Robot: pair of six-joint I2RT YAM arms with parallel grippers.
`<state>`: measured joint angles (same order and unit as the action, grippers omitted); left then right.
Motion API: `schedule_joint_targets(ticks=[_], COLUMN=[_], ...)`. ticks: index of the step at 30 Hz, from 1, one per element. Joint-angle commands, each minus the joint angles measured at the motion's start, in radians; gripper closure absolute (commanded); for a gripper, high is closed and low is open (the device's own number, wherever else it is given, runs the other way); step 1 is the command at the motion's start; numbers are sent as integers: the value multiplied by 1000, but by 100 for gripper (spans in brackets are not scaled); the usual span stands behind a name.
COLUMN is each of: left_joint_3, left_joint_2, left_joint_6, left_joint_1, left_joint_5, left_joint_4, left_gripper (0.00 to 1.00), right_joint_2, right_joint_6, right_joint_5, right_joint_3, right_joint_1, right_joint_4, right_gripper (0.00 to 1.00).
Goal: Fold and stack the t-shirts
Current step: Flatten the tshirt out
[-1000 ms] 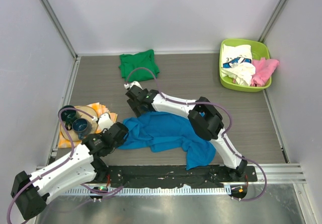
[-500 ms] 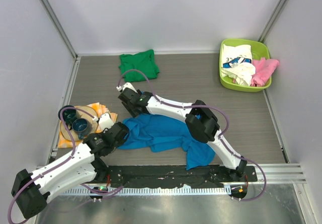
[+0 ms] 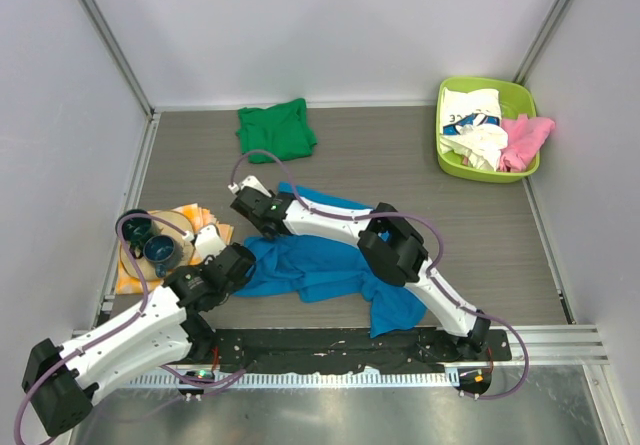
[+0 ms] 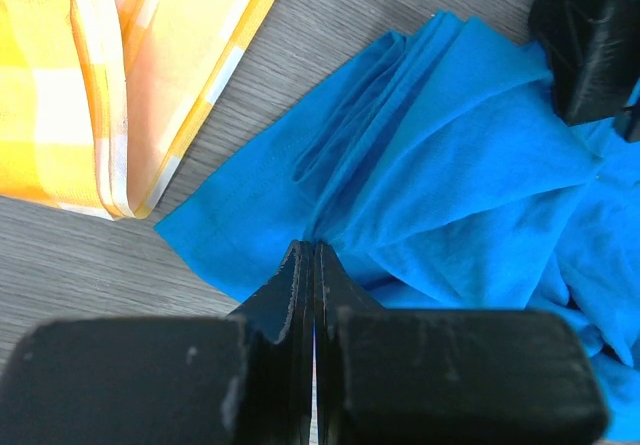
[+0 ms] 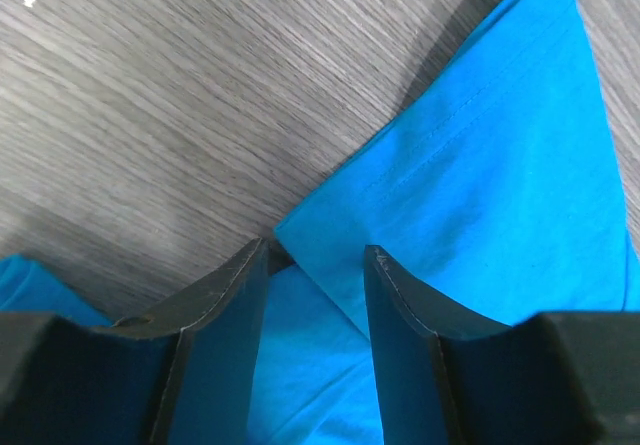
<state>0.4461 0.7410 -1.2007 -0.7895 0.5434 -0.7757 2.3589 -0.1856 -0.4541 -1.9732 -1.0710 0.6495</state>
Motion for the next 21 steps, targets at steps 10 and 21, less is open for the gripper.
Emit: schedule_joint_targets(ticks=[10,21], left_joint_3=[3,12], left_joint_2=[-3,4], left_joint_6=[-2,3], left_joint_1=[6,4], left_joint_5=[43,43], left_joint_4=[18,18], left_gripper=[100,100], right_joint_2=[5,-16], right_joint_6=[-18,-20], right_joint_5=[-12,-40], right_joint_3=[-12,-7], right_joint_1=[39,43], right_joint_4=[-27,-30], right_gripper=[66,99])
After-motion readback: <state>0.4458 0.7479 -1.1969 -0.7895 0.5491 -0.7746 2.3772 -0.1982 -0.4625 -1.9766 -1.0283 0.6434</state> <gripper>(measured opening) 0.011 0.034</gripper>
